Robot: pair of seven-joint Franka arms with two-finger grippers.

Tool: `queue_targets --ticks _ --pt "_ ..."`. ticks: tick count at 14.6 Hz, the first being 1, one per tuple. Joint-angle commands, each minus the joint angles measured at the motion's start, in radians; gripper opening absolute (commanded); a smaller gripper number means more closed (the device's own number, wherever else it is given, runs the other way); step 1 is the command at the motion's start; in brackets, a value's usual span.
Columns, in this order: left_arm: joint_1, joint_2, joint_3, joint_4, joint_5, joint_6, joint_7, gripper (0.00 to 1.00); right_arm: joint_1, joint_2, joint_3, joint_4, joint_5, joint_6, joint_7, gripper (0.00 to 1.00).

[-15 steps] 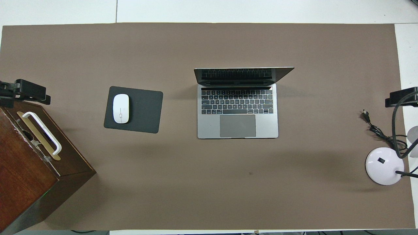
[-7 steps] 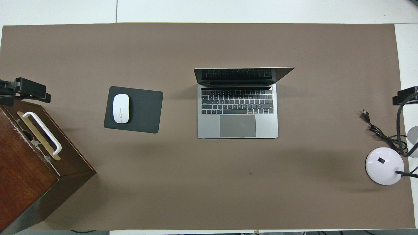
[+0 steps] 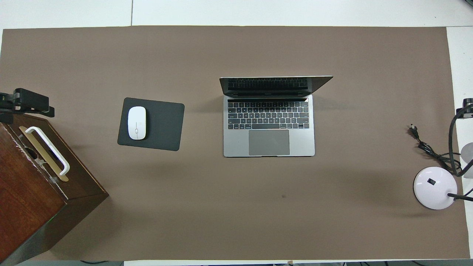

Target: Close laptop with both arms

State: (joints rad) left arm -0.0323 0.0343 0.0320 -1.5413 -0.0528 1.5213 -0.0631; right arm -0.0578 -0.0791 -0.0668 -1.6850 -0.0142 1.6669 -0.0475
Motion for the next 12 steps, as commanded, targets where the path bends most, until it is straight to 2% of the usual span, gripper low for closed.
queue_targets --ticks 1,3,4,5,6,7,12 --pt "0.005 -0.034 -0.007 -0.043 0.005 0.04 -0.015 1.0 -0.019 -0.011 0.007 -0.028 0.002 0.055 -0.041 0.0" --pt "0.005 -0.034 -0.007 -0.046 0.005 0.046 -0.017 1.0 -0.02 -0.005 0.007 -0.025 0.002 0.103 -0.074 0.0" --pt "0.003 -0.033 -0.007 -0.046 0.005 0.056 -0.018 0.92 -0.022 -0.002 0.007 -0.022 0.002 0.115 -0.074 0.0" --pt "0.002 -0.033 -0.007 -0.046 0.005 0.06 -0.02 0.66 -0.02 0.01 0.007 -0.015 0.0 0.138 -0.075 0.0" --pt "0.002 -0.033 -0.007 -0.046 0.005 0.06 -0.02 0.28 -0.022 0.025 0.008 -0.009 -0.003 0.161 -0.081 0.0" --pt "0.002 -0.033 -0.007 -0.045 0.005 0.059 -0.02 0.02 -0.022 0.048 0.008 0.008 -0.001 0.19 -0.097 0.0" --pt "0.0 -0.028 -0.009 -0.042 0.001 0.062 -0.033 0.0 0.009 0.189 0.033 0.129 -0.001 0.328 -0.101 0.0"
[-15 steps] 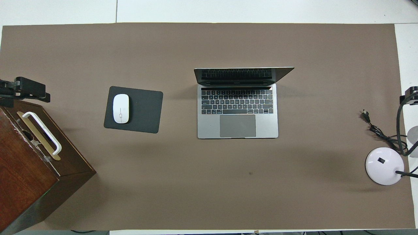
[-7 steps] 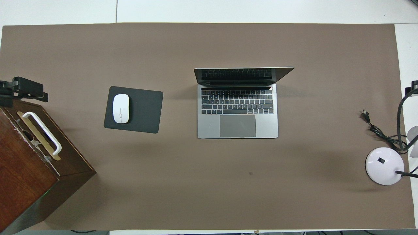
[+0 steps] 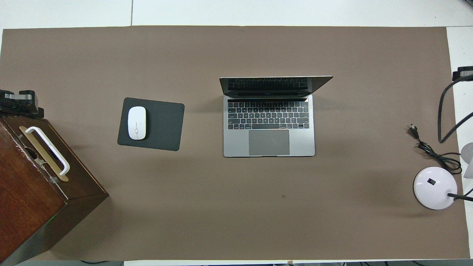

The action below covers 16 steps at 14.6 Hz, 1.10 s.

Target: Close laptop with both arms

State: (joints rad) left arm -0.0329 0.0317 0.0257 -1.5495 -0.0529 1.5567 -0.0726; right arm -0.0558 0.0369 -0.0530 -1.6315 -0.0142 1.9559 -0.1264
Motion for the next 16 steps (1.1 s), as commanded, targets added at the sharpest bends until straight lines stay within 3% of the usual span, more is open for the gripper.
queue_targets --ticks 1,6,11,16 --pt "0.001 -0.026 -0.003 -0.035 0.001 0.034 -0.032 0.0 0.019 0.096 0.034 0.079 -0.001 0.078 -0.013 0.0" --pt "-0.002 -0.032 -0.003 -0.066 -0.028 0.113 -0.105 0.0 0.187 0.165 0.055 0.061 0.002 0.248 0.288 0.0" --pt "-0.033 -0.111 -0.012 -0.282 -0.099 0.371 -0.104 0.0 0.307 0.15 0.055 -0.036 -0.016 0.293 0.552 0.0" --pt "-0.149 -0.168 -0.013 -0.461 -0.139 0.599 -0.095 0.0 0.411 0.15 0.05 -0.027 -0.101 0.288 0.648 0.0"
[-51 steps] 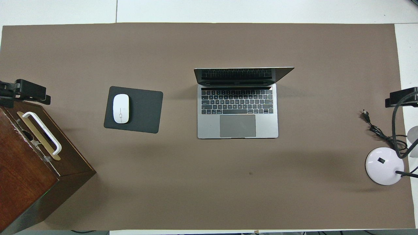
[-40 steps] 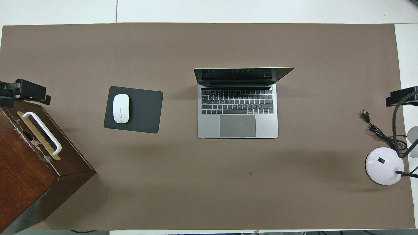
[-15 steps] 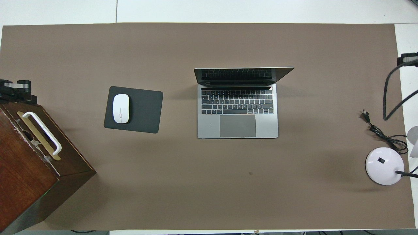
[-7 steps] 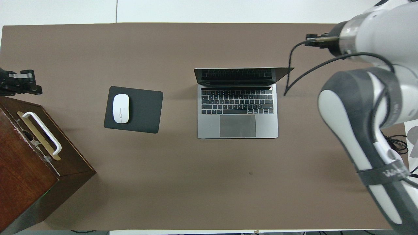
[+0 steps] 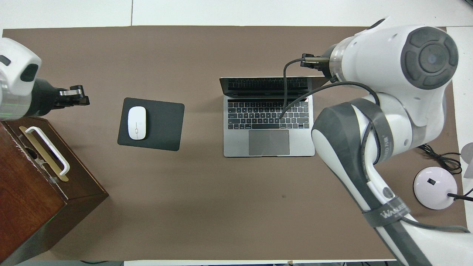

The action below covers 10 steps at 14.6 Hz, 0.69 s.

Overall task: Close laptop with both arms
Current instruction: 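Reach the right gripper to the laptop lid while the left gripper advances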

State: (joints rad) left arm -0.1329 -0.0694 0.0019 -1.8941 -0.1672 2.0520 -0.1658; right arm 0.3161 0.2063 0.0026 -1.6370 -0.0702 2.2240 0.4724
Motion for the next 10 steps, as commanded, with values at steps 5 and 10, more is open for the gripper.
queue_targets --ticks 5,10 --pt "-0.187 -0.15 0.01 -0.354 -0.026 0.408 0.0 0.0 0.113 -0.018 -0.004 -0.015 -0.112 0.009 0.107 0.0" --pt "-0.315 -0.153 0.01 -0.511 -0.026 0.67 -0.003 0.0 0.098 -0.004 -0.001 0.0 -0.206 0.029 -0.007 0.0"
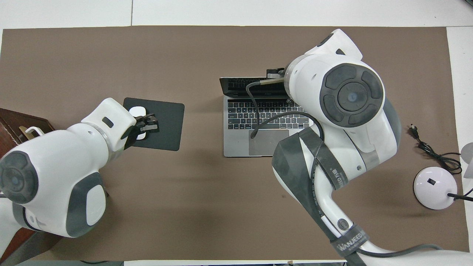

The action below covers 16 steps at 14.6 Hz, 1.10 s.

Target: Close laptop with both arms

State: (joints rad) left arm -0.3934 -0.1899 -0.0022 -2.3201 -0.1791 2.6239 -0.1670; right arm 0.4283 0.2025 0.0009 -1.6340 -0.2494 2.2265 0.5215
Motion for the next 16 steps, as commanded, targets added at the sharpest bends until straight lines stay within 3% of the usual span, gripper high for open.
queue_targets --ticks 1,9,11,13,16 --pt "-0.082 -0.028 0.016 -0.111 -0.014 0.151 -0.003 0.0 -0.019 0.012 0.001 0.005 -0.027 0.035 -0.063 0.0" --pt "-0.272 0.153 0.014 -0.179 -0.019 0.52 -0.003 0.0 -0.074 0.084 0.001 0.049 -0.037 0.162 -0.087 0.0" --pt "-0.298 0.17 0.016 -0.2 -0.017 0.553 -0.002 0.0 -0.08 0.11 0.001 0.059 -0.034 0.209 -0.087 0.0" --pt "-0.32 0.188 0.016 -0.211 -0.017 0.6 -0.002 0.0 -0.069 0.155 0.001 0.14 -0.03 0.19 -0.083 0.0" --pt "-0.341 0.249 0.016 -0.211 -0.017 0.668 0.0 0.0 -0.056 0.179 0.001 0.164 -0.031 0.185 -0.074 0.0"
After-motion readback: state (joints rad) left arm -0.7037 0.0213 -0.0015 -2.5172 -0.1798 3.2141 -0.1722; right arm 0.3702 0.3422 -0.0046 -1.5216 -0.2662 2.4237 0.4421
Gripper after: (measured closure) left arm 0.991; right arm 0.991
